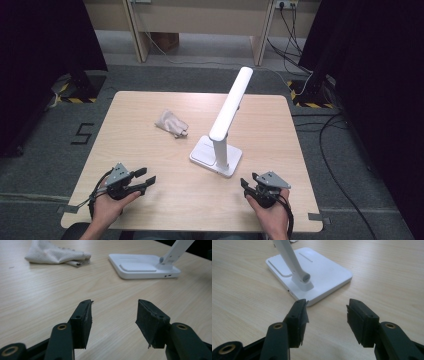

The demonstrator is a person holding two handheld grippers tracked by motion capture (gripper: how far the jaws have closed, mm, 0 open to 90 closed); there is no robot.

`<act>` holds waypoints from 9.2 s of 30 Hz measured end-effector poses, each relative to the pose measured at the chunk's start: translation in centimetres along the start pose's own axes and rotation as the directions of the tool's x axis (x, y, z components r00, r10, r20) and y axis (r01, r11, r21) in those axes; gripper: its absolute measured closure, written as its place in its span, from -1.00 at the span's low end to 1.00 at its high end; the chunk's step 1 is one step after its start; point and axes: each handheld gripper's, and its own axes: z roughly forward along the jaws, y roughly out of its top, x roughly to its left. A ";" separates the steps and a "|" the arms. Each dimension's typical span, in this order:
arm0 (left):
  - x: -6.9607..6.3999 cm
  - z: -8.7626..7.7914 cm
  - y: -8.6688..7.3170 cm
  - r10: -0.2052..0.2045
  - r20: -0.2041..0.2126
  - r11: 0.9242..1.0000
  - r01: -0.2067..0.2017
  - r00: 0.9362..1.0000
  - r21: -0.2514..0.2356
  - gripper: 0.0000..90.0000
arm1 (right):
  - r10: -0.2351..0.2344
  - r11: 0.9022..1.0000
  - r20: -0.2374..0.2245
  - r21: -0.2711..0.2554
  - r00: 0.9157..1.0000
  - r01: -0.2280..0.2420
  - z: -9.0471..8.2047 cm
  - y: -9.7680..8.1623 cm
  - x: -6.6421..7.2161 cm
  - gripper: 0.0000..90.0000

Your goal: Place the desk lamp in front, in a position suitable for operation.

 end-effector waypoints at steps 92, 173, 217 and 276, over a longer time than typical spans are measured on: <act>-7.9 5.3 12.2 0.158 0.068 0.975 -0.145 0.985 -0.168 0.21 | -0.054 0.975 -0.058 0.214 0.997 0.065 9.7 3.3 -0.2 0.87; 8.5 7.8 7.9 0.052 -0.174 0.999 -0.051 0.983 0.011 -0.11 | -0.195 0.967 -0.096 0.147 0.976 0.208 8.8 4.3 5.6 0.38; 13.9 19.0 8.8 -0.050 -0.222 0.971 0.099 0.974 0.216 0.26 | -0.184 0.974 -0.120 0.111 0.976 0.197 7.8 3.9 5.2 0.39; 5.7 -4.9 6.8 -0.067 -0.208 0.995 0.050 0.976 -0.086 0.79 | -0.185 0.978 -0.102 0.081 0.978 0.193 7.6 2.8 4.6 0.39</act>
